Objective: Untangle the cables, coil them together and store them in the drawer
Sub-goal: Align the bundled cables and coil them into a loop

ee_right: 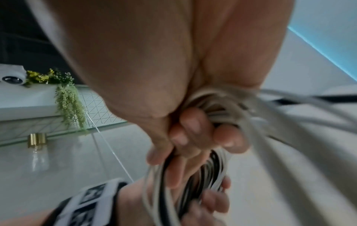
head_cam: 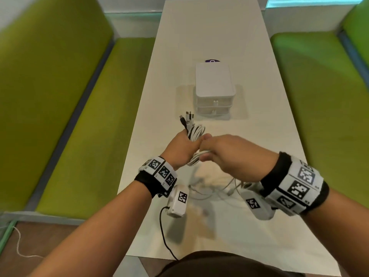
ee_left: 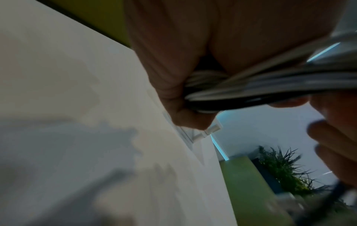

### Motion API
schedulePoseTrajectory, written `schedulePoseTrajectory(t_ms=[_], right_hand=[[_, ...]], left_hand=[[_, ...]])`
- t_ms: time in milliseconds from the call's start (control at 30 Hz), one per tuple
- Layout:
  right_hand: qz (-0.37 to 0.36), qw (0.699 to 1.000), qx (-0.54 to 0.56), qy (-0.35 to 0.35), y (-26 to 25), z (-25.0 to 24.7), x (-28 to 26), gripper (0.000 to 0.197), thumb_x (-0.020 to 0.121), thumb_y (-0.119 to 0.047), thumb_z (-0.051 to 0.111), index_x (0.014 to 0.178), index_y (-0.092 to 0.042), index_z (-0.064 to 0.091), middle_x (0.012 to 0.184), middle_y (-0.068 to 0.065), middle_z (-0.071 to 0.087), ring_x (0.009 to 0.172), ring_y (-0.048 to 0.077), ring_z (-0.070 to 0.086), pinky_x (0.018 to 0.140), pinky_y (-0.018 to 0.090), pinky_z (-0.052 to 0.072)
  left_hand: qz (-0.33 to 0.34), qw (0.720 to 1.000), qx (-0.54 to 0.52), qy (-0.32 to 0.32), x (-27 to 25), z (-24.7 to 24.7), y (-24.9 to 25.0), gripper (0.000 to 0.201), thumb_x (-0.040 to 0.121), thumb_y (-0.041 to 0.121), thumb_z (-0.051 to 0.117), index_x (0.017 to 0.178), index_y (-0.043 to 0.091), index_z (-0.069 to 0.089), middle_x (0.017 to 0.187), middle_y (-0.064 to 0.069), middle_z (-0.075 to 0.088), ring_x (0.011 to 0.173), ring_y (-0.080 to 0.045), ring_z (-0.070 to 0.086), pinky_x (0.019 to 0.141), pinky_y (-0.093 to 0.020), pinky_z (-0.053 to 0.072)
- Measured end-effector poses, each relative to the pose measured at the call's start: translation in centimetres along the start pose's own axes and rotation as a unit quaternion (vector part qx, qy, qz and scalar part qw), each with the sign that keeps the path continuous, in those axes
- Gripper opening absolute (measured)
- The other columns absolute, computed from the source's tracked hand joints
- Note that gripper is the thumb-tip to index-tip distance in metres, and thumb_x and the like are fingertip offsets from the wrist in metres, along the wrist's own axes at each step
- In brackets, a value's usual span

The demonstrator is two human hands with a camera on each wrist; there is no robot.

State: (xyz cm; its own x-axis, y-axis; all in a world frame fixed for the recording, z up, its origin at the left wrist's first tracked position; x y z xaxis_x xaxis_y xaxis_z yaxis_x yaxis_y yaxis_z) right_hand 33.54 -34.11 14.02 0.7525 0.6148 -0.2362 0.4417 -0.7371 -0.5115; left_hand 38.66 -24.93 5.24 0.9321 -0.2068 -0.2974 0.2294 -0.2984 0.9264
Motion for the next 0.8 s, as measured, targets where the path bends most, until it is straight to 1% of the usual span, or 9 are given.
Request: schedulePoseTrajectory(t_ms=[67,167,233,300,367,467,567,700,800], right_hand=[[0.004,1.0,0.012,0.024,0.9,-1.4,0.5,0.015,0.101,-0.035,0.054,0.099,-0.028,0.068,0.101,-0.008,0.069,0.091,0.017,0.062,0.083,0.044,0.05],[-0.001,0.995,0.083,0.056,2.1,-2.9,1.0,0.014,0.098,-0.031,0.061,0.099,-0.027,0.074,0.091,-0.011,0.07,0.086,0.009,0.064,0.084,0.041,0.051],[-0.009,0.98,0.178,0.086,2.7,-3.4,1.1,0.011,0.094,-0.023,0.069,0.101,-0.023,0.077,0.09,-0.011,0.074,0.086,0.008,0.067,0.085,0.033,0.053],[-0.017,0.958,0.261,0.115,3.1,-3.8,1.2,0.017,0.089,-0.017,0.075,0.103,-0.025,0.081,0.084,-0.016,0.071,0.083,0.007,0.066,0.082,0.026,0.053],[-0.035,0.958,0.252,0.131,3.1,-4.1,1.5,0.02,0.086,-0.02,0.077,0.101,-0.032,0.081,0.078,-0.008,0.063,0.079,0.013,0.061,0.079,0.035,0.051],[-0.042,0.974,0.187,0.125,3.3,-3.6,2.1,0.017,0.089,-0.038,0.072,0.104,-0.044,0.078,0.077,-0.009,0.051,0.076,0.013,0.054,0.074,0.038,0.049],[-0.016,0.987,0.109,0.119,4.0,-3.0,2.5,0.027,0.096,-0.054,0.053,0.114,-0.049,0.072,0.083,-0.011,0.047,0.08,0.008,0.054,0.076,0.033,0.047],[0.024,0.988,0.114,0.098,5.6,-2.2,2.6,0.033,0.108,-0.028,0.043,0.132,-0.03,0.065,0.096,-0.005,0.045,0.085,0.004,0.05,0.08,0.023,0.038],[0.032,0.987,0.128,0.094,6.2,-1.8,2.3,0.032,0.107,-0.021,0.046,0.132,-0.029,0.063,0.102,-0.002,0.049,0.081,0.013,0.057,0.078,0.024,0.045]], left_hand=[[-0.054,0.992,-0.107,-0.048,-1.2,1.8,-0.5,0.059,0.079,0.075,0.059,0.087,0.016,0.064,0.061,-0.001,0.052,0.051,-0.015,0.046,0.051,-0.029,0.04],[-0.129,0.961,-0.213,-0.117,-2.7,3.7,-1.1,0.087,0.058,0.095,0.038,0.08,0.013,0.058,0.065,-0.003,0.045,0.051,-0.015,0.04,0.049,-0.024,0.033],[-0.145,0.932,-0.278,-0.18,-3.4,4.7,-0.9,0.096,0.047,0.098,0.043,0.086,0.012,0.058,0.07,-0.002,0.047,0.055,-0.013,0.04,0.048,-0.022,0.034],[-0.152,0.897,-0.335,-0.244,-4.2,5.5,-0.6,0.097,0.042,0.089,0.068,0.097,0.01,0.056,0.077,-0.001,0.047,0.061,-0.01,0.039,0.05,-0.018,0.038],[-0.156,0.882,-0.34,-0.286,-5.0,5.9,-0.4,0.089,0.045,0.062,0.092,0.105,0.009,0.053,0.08,-0.001,0.045,0.062,-0.008,0.039,0.051,-0.015,0.04],[-0.178,0.887,-0.315,-0.286,-5.6,6.0,-0.7,0.053,0.067,0.027,0.085,0.105,0.01,0.051,0.072,0.002,0.041,0.057,-0.005,0.033,0.046,-0.013,0.031],[-0.198,0.884,-0.339,-0.255,-5.7,5.8,-0.7,0.026,0.079,0.023,0.071,0.096,0.011,0.056,0.069,0.0,0.04,0.055,-0.007,0.029,0.043,-0.013,0.029],[-0.201,0.884,-0.354,-0.228,-5.8,6.3,-1.7,0.017,0.089,0.027,0.065,0.087,0.013,0.056,0.071,-0.004,0.049,0.059,-0.013,0.046,0.055,-0.022,0.046],[-0.201,0.884,-0.36,-0.219,-5.8,6.5,-2.3,0.016,0.092,0.027,0.062,0.088,0.012,0.059,0.079,-0.008,0.063,0.069,-0.021,0.064,0.064,-0.03,0.056]])
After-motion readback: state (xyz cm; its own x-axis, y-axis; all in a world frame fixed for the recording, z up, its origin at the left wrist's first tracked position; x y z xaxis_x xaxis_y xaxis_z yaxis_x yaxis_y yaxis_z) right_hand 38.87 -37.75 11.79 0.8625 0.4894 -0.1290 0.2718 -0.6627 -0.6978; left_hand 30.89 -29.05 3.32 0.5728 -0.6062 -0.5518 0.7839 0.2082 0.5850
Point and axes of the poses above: each hand's wrist, its own x-axis towards the middle knuckle, its own z-axis out of the palm, y = z × x, the point moved 9 cm from there along x, towards the middle knuckle
